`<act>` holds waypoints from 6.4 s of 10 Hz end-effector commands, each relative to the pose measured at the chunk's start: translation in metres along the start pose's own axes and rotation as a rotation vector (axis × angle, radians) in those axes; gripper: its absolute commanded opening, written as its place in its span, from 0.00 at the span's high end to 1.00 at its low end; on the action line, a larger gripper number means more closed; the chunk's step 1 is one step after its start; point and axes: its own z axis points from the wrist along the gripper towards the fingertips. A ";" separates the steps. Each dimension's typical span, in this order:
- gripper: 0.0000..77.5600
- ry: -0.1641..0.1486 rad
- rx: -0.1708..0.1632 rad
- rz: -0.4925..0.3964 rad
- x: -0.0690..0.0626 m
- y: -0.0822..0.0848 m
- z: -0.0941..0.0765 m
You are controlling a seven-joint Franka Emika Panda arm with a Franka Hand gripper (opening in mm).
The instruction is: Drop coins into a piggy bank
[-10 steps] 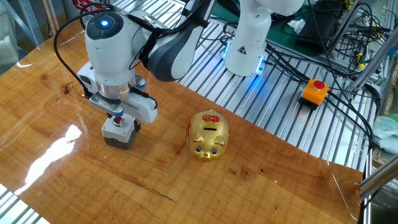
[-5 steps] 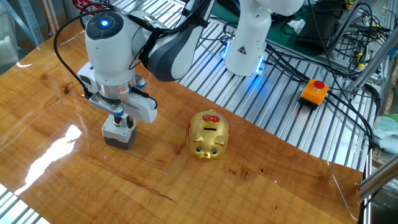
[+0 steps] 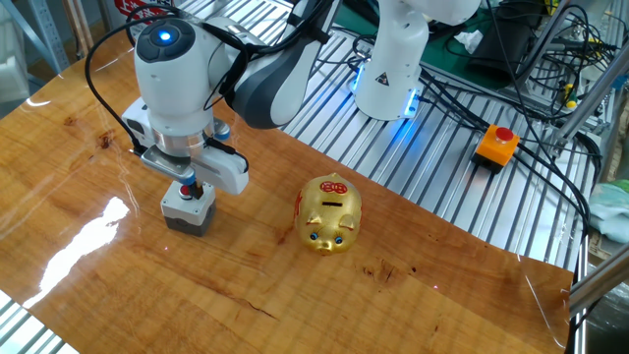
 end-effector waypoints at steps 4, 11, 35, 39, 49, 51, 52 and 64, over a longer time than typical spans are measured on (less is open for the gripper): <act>0.99 -0.004 0.007 0.013 0.002 -0.001 -0.002; 0.99 0.001 0.011 0.037 0.002 -0.001 -0.014; 0.99 0.046 0.028 0.253 0.036 0.064 -0.068; 0.99 0.014 0.048 0.274 0.036 0.064 -0.068; 0.99 0.026 0.039 0.412 0.059 0.099 -0.072; 0.99 0.032 0.029 0.441 0.066 0.110 -0.073; 0.99 0.032 0.029 0.454 0.069 0.116 -0.073; 0.99 0.029 0.029 0.683 0.107 0.188 -0.065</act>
